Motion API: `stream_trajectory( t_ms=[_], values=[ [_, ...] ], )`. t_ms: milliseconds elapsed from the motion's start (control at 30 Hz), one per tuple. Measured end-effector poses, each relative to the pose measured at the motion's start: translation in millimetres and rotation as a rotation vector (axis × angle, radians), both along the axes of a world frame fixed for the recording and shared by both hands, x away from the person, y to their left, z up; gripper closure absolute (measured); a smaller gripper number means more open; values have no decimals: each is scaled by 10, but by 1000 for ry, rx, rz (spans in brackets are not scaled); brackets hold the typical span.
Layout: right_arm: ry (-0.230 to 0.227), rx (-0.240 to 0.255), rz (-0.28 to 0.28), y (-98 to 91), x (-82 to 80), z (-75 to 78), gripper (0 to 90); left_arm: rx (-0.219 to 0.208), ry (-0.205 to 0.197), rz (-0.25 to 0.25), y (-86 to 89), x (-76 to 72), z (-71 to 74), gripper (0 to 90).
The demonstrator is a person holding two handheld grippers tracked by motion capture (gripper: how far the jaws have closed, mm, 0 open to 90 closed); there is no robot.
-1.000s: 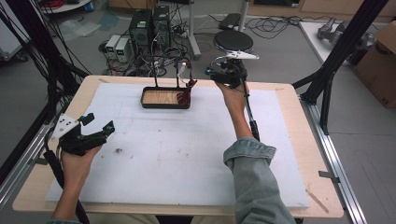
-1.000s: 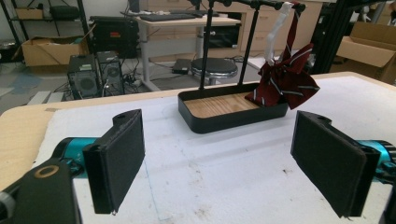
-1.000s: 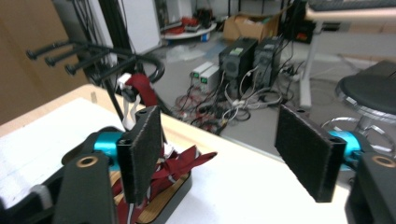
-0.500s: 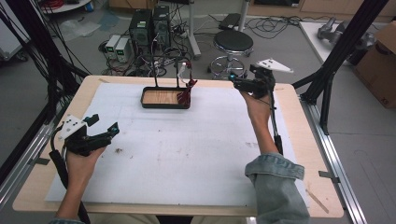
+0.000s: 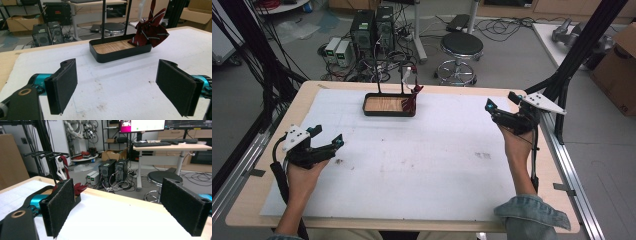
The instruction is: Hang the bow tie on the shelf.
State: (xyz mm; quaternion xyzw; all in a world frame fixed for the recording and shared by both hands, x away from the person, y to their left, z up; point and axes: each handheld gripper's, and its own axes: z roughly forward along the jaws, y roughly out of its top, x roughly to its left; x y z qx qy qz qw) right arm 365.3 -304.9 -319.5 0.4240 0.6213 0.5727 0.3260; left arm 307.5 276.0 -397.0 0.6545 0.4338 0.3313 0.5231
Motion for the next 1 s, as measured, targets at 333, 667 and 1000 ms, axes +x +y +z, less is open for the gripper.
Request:
stream_trajectory(
  t_ms=[333,667,1000],
  values=[
    [-25,25,-27,-117,-473,-353,115,2,7,12,27,-6,-6,175],
    [6,15,-55,-174,-800,-778,115,7,27,34,62,2,-44,174],
    [38,19,-59,-186,-873,-974,115,16,53,46,90,12,-101,174]
  ],
)
